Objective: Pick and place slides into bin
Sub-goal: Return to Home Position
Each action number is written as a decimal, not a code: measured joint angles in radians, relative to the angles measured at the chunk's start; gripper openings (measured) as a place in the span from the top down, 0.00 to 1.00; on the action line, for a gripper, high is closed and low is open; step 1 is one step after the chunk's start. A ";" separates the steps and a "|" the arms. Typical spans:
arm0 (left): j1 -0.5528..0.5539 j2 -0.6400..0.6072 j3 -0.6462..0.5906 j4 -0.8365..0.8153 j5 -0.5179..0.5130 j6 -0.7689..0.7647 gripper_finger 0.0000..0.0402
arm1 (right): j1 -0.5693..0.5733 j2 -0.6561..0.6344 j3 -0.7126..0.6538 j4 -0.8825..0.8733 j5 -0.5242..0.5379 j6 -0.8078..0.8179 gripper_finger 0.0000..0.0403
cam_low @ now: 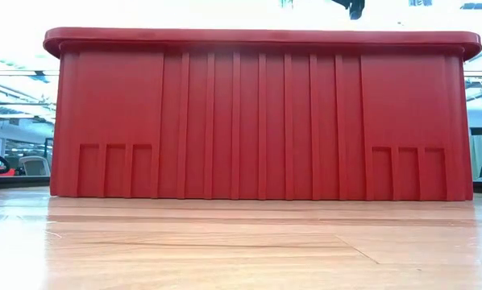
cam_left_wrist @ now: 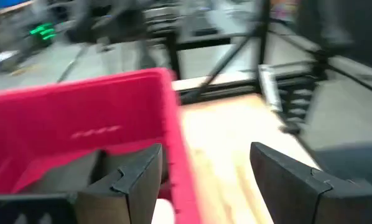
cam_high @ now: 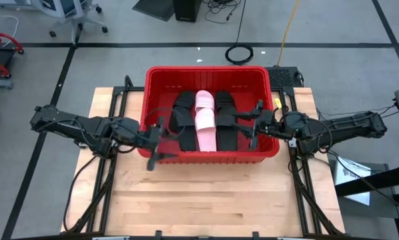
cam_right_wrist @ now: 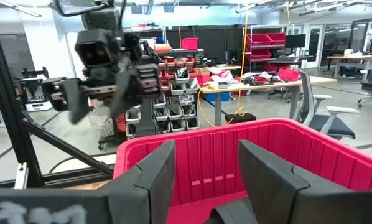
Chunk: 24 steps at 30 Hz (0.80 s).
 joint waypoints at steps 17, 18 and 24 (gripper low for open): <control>0.188 -0.218 -0.209 0.100 0.039 0.019 0.40 | -0.001 0.000 0.000 -0.003 -0.002 0.000 0.59; 0.209 -0.230 -0.218 0.106 0.054 0.006 0.40 | -0.001 0.000 0.000 -0.003 -0.002 0.000 0.59; 0.323 -0.296 -0.247 0.100 0.278 -0.004 0.40 | -0.002 0.000 0.000 -0.005 -0.001 -0.028 0.59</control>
